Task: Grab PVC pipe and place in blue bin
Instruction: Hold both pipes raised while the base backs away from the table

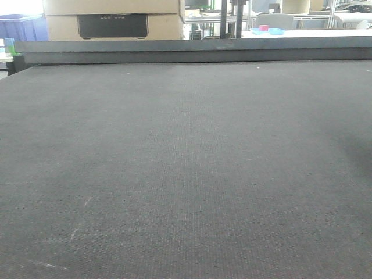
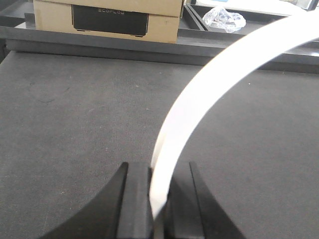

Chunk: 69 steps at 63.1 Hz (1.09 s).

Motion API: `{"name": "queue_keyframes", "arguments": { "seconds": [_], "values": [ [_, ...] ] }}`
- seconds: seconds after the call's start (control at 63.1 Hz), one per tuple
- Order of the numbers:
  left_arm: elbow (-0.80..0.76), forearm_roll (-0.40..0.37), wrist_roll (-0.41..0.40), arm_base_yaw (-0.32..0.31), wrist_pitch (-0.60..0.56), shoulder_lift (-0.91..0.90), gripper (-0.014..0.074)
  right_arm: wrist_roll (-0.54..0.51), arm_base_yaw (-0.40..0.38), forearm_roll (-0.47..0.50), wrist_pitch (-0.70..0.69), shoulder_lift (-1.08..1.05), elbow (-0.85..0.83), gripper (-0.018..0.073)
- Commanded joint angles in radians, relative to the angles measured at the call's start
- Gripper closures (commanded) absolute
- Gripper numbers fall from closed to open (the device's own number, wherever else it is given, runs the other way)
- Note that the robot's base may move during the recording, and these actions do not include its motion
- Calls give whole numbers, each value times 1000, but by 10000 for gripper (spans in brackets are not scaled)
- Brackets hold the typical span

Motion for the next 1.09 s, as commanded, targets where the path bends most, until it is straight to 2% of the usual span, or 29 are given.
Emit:
{"name": "queue_keyframes", "arguments": {
  "seconds": [0.0,0.174,0.349,0.539,0.745,1.078],
  "values": [
    [-6,-2,-8,4,-26,-7,707,-9,2,-10,-7,-13,-28,727],
    [-26,-32,-8,4,-66,-97,707,-9,2,-10,-18,-66,-69,727],
    [-26,56,-8,4,-123,-188,707,-9,2,-12,-43,-119,-71,727],
    [-26,72,-8,4,-123,-199,707,-9,2,-12,-60,-119,-71,727],
    [-26,64,-8,4,-123,-199,707,-9,2,95,-79,-119,-71,727],
    [-26,64,-8,4,-123,-199,707,-9,2,89,-75,-119,-71,727]
  ]
}}
